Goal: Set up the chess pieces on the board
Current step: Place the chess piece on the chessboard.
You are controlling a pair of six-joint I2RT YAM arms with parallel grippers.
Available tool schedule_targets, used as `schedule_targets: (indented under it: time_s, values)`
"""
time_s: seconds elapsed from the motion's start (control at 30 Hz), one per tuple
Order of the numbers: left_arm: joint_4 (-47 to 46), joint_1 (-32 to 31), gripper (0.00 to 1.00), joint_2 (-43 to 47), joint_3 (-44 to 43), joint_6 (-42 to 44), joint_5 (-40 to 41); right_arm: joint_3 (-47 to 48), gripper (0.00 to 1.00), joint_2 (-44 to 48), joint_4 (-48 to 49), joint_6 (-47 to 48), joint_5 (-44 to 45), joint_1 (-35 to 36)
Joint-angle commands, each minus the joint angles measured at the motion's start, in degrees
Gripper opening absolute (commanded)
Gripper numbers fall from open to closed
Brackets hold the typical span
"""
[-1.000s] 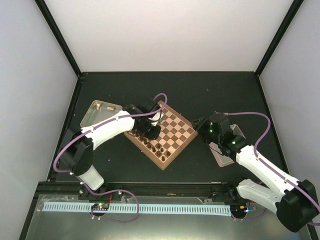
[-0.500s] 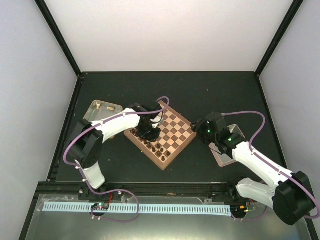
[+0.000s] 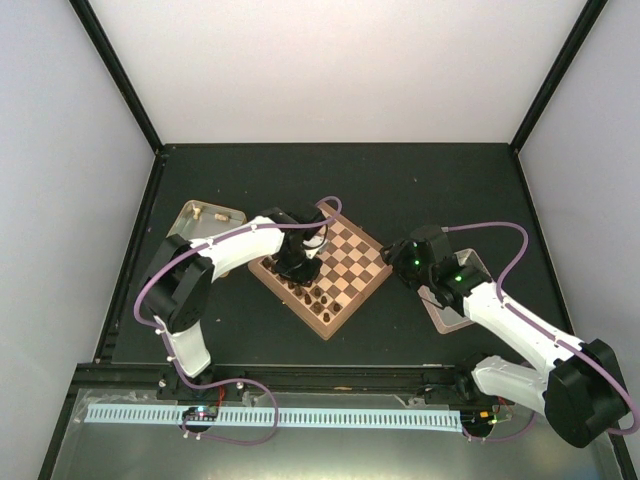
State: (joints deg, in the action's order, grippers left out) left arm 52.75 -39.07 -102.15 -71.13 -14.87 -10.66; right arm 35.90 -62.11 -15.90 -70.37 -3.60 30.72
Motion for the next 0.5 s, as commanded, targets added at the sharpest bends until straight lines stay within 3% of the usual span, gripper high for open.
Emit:
schedule_targets:
  time_s: [0.0,0.47]
  values:
    - [1.6,0.2,0.16,-0.9,-2.6,1.3,0.4,1.5,0.58,-0.1,0.1,0.8,0.1,-0.4]
    - [2.3,0.2,0.23,0.3,-4.5,1.1,1.5,1.4,0.58,0.9,-0.6,0.8,0.7,-0.4]
